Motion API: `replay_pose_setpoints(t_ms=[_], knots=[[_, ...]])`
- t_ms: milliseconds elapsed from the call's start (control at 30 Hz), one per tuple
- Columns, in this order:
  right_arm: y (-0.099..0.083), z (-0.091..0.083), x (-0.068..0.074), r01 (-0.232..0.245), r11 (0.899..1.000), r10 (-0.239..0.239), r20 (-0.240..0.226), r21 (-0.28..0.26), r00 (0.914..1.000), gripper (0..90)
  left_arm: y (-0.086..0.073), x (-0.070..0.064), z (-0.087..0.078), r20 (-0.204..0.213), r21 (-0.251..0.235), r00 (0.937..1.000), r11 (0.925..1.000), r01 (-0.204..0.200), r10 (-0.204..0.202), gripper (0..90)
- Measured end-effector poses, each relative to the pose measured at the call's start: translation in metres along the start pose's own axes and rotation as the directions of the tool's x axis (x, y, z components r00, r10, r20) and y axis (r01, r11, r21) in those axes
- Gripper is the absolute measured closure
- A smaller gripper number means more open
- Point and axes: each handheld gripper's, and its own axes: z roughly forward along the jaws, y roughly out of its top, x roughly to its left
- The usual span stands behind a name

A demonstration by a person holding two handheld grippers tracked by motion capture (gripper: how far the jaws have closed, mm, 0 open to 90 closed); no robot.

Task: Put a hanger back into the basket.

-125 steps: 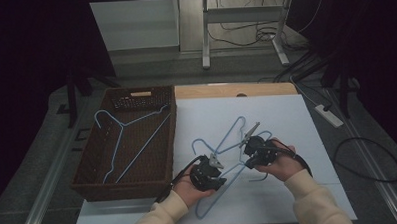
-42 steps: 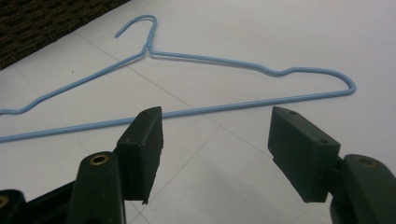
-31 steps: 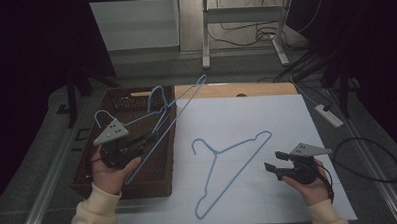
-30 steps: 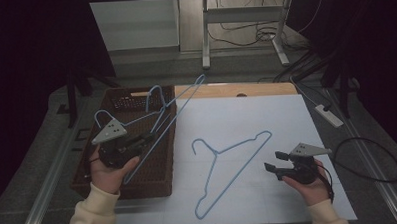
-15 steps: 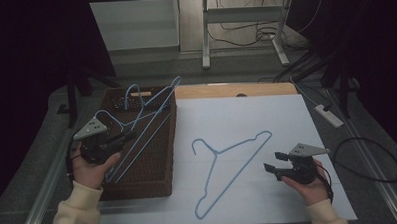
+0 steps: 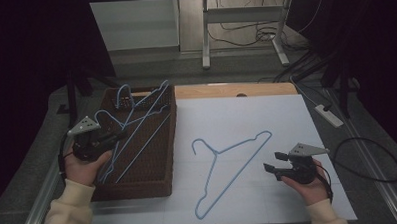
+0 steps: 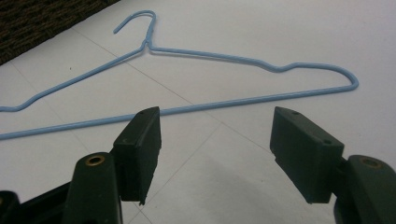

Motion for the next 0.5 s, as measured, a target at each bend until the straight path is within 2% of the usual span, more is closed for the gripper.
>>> replay_pose_setpoints(t_ms=[500], knots=[[0.000,0.001,0.000,0.007,1.000,-0.007,0.007,0.012,0.9999,34.8,-0.014,0.011,0.023,0.029,0.115,0.9994,0.9933,0.016,-0.020,86.4]])
